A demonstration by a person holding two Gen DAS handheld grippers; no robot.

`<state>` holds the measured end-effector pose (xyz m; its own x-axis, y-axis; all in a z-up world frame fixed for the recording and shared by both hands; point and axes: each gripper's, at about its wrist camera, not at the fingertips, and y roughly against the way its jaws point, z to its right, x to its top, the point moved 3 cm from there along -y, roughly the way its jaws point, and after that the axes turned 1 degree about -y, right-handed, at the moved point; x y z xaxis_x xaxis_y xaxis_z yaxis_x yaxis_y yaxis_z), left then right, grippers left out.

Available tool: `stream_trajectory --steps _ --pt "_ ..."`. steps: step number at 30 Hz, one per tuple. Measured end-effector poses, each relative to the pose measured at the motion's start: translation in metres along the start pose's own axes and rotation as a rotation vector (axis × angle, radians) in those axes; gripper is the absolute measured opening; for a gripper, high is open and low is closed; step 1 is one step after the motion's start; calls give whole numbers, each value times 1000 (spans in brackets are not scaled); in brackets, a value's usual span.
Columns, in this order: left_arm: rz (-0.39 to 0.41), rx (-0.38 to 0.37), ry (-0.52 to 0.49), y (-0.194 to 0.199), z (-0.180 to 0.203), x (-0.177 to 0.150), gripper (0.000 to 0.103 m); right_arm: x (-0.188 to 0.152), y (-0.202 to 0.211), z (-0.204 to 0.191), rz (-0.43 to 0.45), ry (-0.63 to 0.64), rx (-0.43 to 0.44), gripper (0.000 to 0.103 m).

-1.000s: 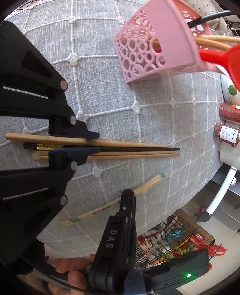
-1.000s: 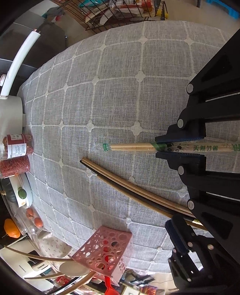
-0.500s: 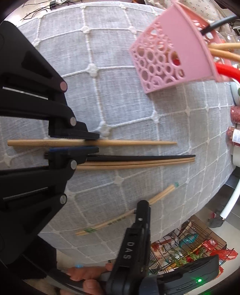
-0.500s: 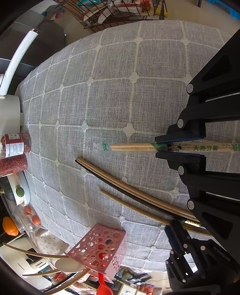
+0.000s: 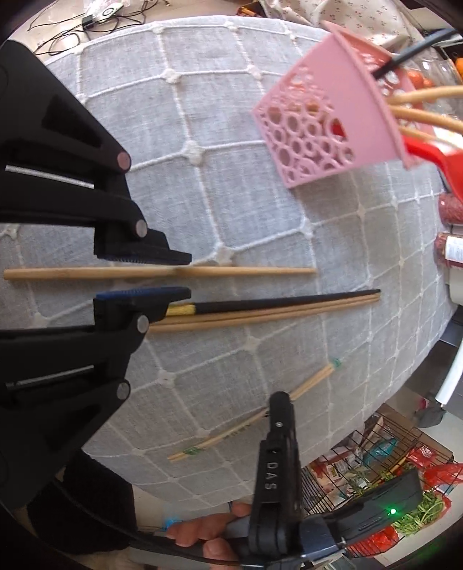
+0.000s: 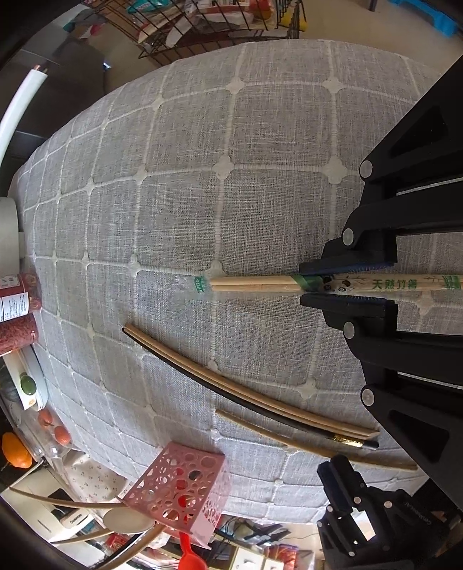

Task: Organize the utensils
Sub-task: 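Grasp the paper-wrapped chopstick pair with the right tool while the left tool grasps a wooden chopstick, then lift and carry both held chopsticks over the pink basket with both tools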

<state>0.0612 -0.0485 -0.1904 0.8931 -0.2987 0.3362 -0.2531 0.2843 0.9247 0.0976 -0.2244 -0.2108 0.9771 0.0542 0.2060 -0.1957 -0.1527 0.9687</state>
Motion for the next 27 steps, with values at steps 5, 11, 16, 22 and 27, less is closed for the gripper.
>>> stream_trajectory --steps 5,11,16,22,27 --pt "5 45 -18 -17 6 16 14 4 -3 -6 10 3 -19 21" --pt "9 78 -37 -20 11 19 13 10 -7 -20 41 61 -68 20" --pt "5 95 -48 -17 11 15 7 12 -9 -30 50 74 -67 9" --pt "37 81 -64 3 5 3 7 8 5 -20 78 49 -32 7" --pt "123 48 -99 42 9 -3 7 4 36 -16 159 38 14 6"
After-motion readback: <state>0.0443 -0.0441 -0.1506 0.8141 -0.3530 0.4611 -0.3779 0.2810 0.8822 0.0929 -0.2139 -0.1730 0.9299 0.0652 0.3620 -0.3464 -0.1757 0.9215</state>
